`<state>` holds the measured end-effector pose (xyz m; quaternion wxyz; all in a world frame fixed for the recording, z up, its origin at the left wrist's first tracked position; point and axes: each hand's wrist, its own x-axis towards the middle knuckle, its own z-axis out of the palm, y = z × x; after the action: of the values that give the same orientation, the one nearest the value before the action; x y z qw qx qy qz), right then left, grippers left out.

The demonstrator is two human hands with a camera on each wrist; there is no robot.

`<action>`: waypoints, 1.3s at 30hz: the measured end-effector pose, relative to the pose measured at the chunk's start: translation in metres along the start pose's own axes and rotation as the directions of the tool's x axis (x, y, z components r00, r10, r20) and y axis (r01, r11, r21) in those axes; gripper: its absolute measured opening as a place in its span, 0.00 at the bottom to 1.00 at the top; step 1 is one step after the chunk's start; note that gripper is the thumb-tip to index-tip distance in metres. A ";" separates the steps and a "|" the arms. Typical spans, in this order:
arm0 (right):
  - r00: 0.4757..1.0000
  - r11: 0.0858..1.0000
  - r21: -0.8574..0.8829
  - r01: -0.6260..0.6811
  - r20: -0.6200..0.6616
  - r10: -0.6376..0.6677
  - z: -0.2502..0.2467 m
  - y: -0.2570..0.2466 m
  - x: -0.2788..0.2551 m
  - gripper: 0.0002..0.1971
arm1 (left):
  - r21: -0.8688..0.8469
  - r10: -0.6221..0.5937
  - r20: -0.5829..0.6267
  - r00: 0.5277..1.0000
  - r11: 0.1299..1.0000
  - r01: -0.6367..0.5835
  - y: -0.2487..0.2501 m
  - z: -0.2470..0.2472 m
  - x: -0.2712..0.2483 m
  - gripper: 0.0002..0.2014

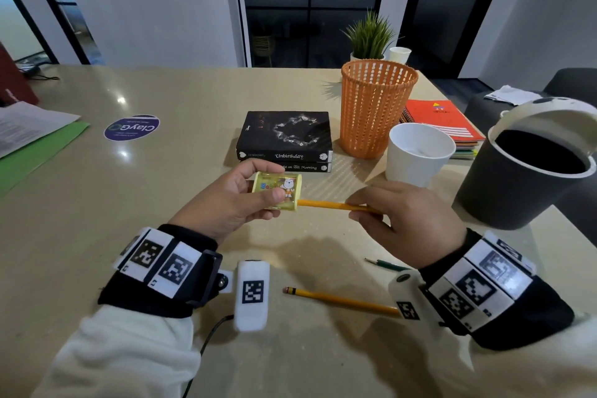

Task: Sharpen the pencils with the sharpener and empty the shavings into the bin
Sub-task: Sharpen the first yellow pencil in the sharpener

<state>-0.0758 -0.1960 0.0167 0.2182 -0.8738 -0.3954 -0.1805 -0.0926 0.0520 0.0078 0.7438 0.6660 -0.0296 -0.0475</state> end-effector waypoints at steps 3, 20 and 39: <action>0.998 0.999 0.012 0.048 -0.034 -0.048 0.001 -0.001 0.001 0.14 | -0.005 0.002 0.019 1.000 1.000 -0.002 -0.003 -0.003 0.002 0.24; 0.986 0.986 0.099 -0.136 0.107 0.125 0.012 0.002 -0.002 0.07 | 0.072 0.041 0.074 0.996 0.996 -0.047 -0.003 -0.005 0.002 0.28; 0.999 0.993 0.110 0.034 0.032 -0.038 0.004 -0.005 0.004 0.16 | 0.121 0.078 0.061 0.995 0.989 -0.085 -0.004 -0.011 -0.001 0.29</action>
<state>-0.0764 -0.1884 0.0171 0.2560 -0.8562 -0.4239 -0.1476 -0.0921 0.0621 0.0028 0.7014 0.7074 -0.0806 -0.0339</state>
